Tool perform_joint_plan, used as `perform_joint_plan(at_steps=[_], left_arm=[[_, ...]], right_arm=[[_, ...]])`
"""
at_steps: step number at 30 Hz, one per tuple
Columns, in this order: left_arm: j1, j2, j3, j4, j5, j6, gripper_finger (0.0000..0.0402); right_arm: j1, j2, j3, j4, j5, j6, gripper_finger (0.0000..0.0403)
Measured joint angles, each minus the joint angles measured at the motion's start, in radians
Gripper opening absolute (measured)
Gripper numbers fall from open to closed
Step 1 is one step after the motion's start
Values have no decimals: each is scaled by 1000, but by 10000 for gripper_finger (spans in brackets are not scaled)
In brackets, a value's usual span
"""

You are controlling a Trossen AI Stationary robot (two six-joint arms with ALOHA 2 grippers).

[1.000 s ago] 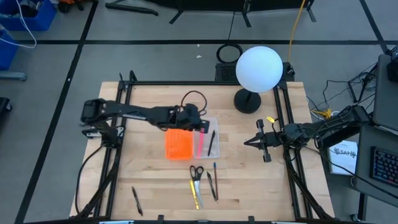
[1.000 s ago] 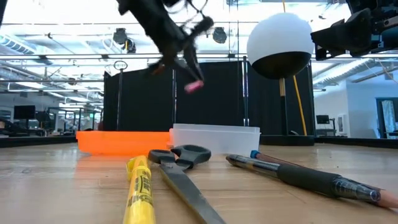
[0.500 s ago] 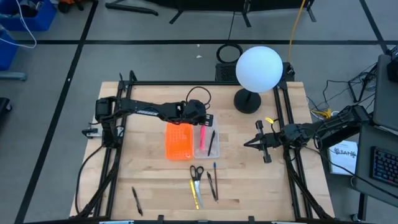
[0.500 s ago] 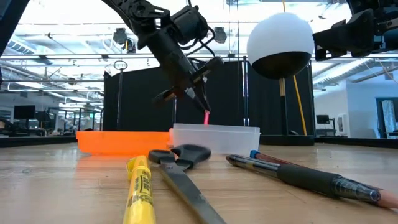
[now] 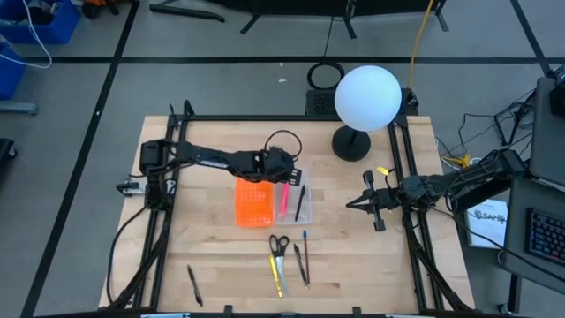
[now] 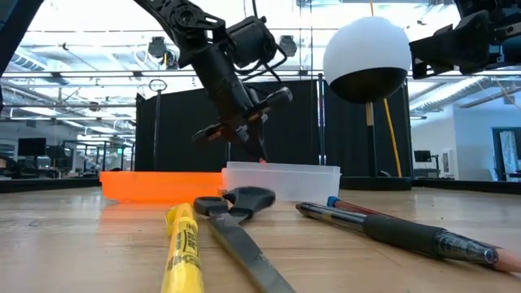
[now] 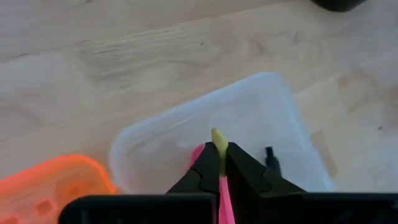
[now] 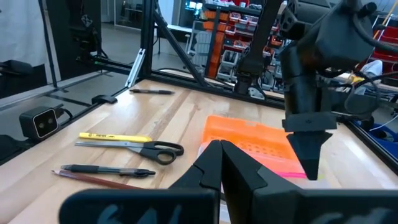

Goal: Pick & place school supplies into a supply box
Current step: Put the pink pencil into the supply box, then put the brown pencil into the supply box

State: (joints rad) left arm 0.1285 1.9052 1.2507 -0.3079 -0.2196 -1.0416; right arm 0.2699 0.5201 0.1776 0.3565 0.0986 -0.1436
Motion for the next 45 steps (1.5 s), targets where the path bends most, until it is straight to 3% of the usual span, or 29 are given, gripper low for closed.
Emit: perform_joint_plan(at_steps=[4,14,21,26,30,34,37,40,45], left_arm=[[-7,8,0,-4,0,0,14],[-7,8,0,-6,43,-23,72],[-28,7,0,-4,46,2,84],[-36,-52,-2,56,31,170,85],[-64,-209,-1,117,1,393,85],[-125,-411,0,90,-99,549,85],[-191,-549,0,-19,-188,615,85],[-274,-657,1,-216,-305,584,85],[-469,-773,-20,-538,-591,386,65]], right_arm=[[0,0,0,6,0,0,0],[0,0,0,7,0,4,0],[0,0,0,6,0,1,0],[0,0,0,6,0,1,0],[0,0,0,2,0,1,0],[0,1,0,-3,2,12,0],[0,2,0,-3,2,15,0],[0,2,0,-2,2,31,0],[0,2,0,-2,3,52,0]])
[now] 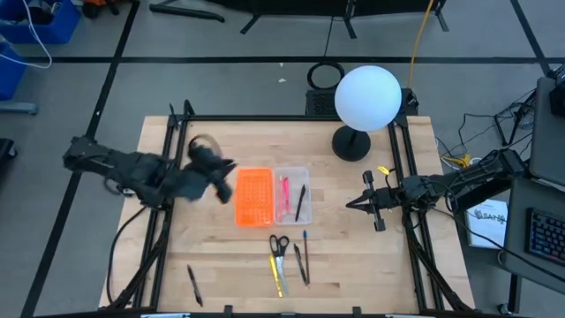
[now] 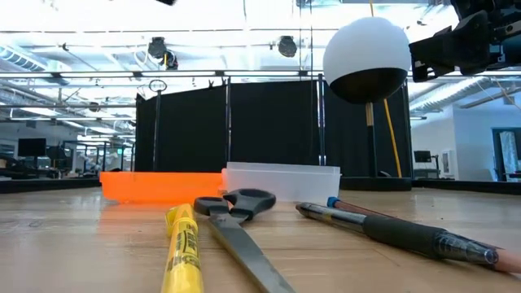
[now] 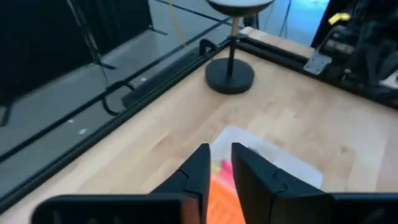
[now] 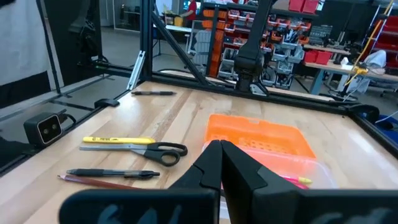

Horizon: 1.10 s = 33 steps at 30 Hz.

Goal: Pick & place school supplies into a supply box
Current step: Put the brown pencil into the supply box

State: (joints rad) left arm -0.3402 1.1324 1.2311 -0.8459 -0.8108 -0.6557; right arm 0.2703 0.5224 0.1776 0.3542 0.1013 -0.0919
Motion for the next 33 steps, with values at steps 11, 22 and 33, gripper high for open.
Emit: perform_joint_plan(at_steps=[11,22,33], left_arm=[[-269,-194,-415,74,-23,-223,4],[-348,-183,-954,1068,-33,130,4],[-347,-123,-1206,1620,-73,336,4]], right_arm=[[0,0,0,0,0,3,0],[0,1,0,-1,2,2,0],[0,43,0,4,2,58,0]])
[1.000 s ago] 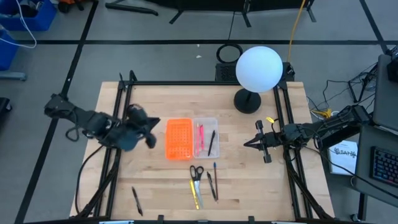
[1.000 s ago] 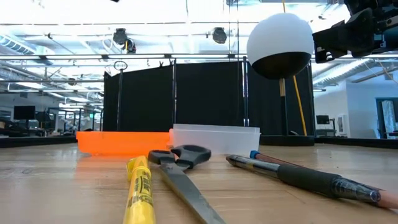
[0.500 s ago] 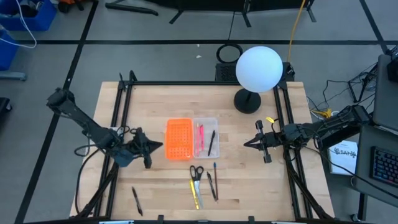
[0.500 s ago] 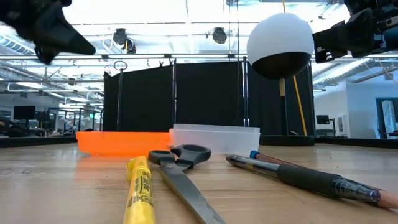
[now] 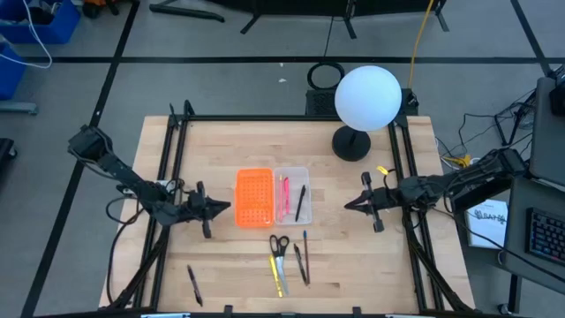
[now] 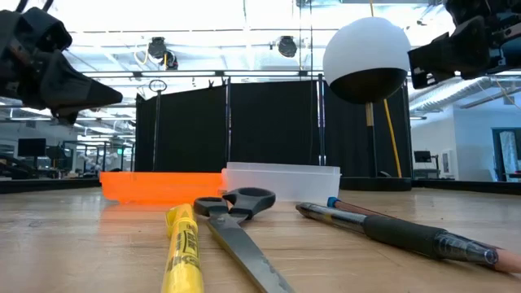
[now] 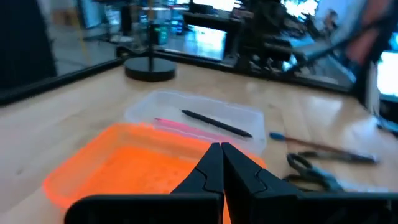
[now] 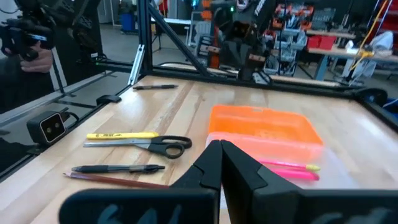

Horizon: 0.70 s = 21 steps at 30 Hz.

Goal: Pick & place school supplies into a supply box
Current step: Put the brown pencil into the supply box

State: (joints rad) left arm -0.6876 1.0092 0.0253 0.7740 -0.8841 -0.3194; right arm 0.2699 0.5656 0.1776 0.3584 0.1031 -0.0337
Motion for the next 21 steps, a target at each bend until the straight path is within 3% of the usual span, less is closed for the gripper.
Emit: perform_joint_plan(at_steps=[6,12,16,21], left_arm=[[2,18,5,-2,154,191,4],[17,-16,5,-5,346,398,4],[-14,-130,5,-62,336,523,3],[-64,-392,5,-278,280,659,2]], right_arm=[[0,49,-1,39,0,22,0],[0,133,-1,188,0,16,0],[0,180,-1,287,-1,15,0],[0,206,-1,303,0,20,0]])
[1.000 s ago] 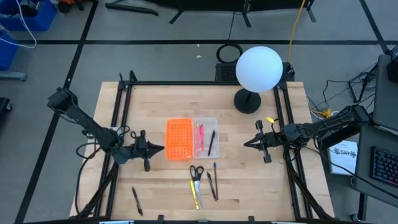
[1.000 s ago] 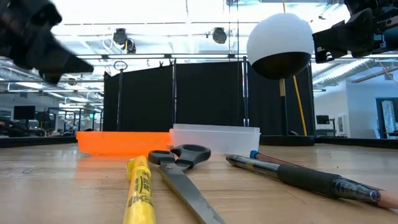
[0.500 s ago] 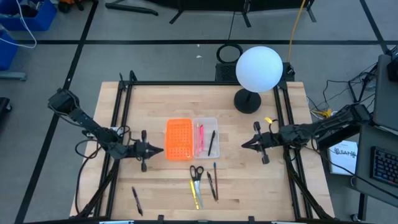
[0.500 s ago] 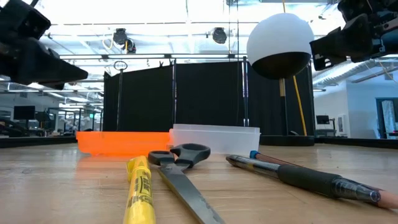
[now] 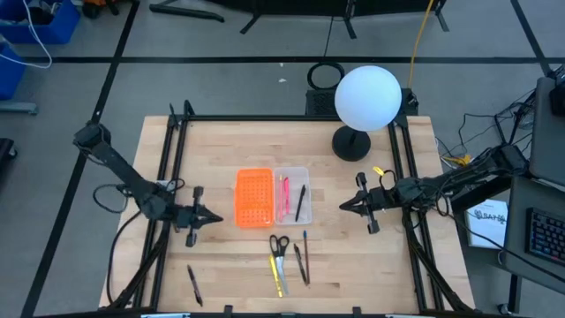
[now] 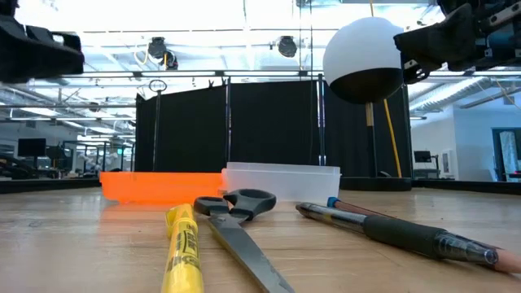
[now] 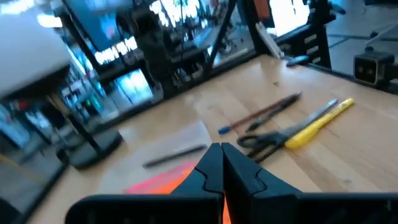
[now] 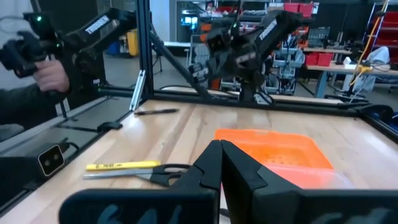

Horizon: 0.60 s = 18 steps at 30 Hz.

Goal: Pick & place school supplies into a supply box
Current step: Put the brown pencil into the supply box

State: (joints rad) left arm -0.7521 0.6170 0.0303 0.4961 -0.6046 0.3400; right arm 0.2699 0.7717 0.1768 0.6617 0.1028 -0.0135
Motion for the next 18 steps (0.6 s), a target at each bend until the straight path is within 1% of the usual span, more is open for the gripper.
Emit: perform_joint_plan(at_steps=[2,4,6,9,11,12,15,18], left_arm=[[30,-127,0,-42,45,64,2],[91,-240,10,-106,147,94,2],[167,-336,45,-245,263,84,2],[280,-432,91,-454,414,23,1],[332,-483,98,-531,526,-5,1],[349,-506,98,-559,569,-19,1],[379,-559,77,-609,603,-60,1],[389,-573,26,-587,603,-88,1]], right_arm=[[0,12,0,5,0,-7,0],[0,30,0,29,0,-8,0],[0,53,0,77,0,-20,0],[0,99,0,157,0,-49,0],[1,133,4,210,16,-56,0],[7,150,16,217,39,-54,0],[45,196,78,163,112,-52,0],[102,241,201,-14,176,-34,0]])
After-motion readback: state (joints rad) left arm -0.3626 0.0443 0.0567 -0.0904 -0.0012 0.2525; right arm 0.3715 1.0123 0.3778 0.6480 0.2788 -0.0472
